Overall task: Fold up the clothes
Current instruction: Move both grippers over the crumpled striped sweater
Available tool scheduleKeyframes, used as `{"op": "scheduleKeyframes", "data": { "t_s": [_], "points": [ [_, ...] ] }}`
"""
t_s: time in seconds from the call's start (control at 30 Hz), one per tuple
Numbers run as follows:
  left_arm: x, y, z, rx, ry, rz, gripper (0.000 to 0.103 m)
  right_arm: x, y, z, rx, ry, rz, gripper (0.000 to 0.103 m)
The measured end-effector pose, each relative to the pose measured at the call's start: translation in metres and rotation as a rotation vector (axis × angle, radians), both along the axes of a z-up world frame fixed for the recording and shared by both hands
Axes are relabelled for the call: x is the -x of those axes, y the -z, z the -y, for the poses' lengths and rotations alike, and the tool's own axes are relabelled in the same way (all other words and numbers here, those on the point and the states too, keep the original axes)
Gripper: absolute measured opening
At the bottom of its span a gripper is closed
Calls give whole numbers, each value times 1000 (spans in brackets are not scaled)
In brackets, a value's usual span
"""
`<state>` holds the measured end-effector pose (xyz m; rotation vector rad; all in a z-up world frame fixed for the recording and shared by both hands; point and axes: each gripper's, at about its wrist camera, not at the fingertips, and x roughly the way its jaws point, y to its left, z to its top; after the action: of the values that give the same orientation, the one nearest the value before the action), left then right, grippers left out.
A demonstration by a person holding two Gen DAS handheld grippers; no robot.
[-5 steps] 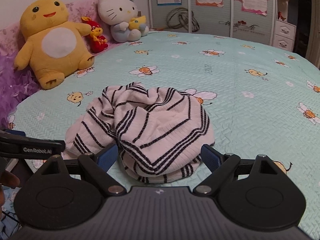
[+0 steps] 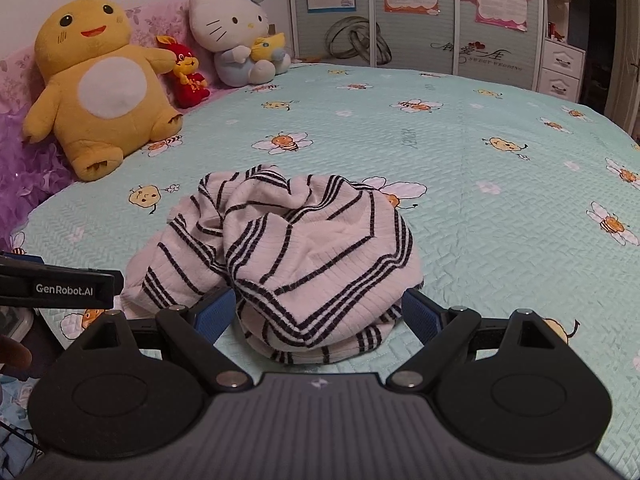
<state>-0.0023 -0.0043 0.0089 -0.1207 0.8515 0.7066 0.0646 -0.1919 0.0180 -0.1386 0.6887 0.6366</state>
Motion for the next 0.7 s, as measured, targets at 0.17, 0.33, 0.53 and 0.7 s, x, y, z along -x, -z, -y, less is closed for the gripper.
{"op": "scheduleKeyframes", "data": {
  "t_s": [0.17, 0.33, 0.53, 0.7],
  "points": [
    [2, -8, 4, -10, -1, 10, 101, 5, 0, 1, 1, -1, 4, 89],
    [1, -10, 6, -9, -3, 9, 101, 11, -1, 1, -4, 3, 2, 89],
    [-11, 6, 1, 19, -40, -11, 101, -15, 16, 16, -42, 4, -35, 89],
    [-30, 29, -3, 48, -77, 87, 101, -56, 34, 38, -233, -2, -6, 89]
  ]
}}
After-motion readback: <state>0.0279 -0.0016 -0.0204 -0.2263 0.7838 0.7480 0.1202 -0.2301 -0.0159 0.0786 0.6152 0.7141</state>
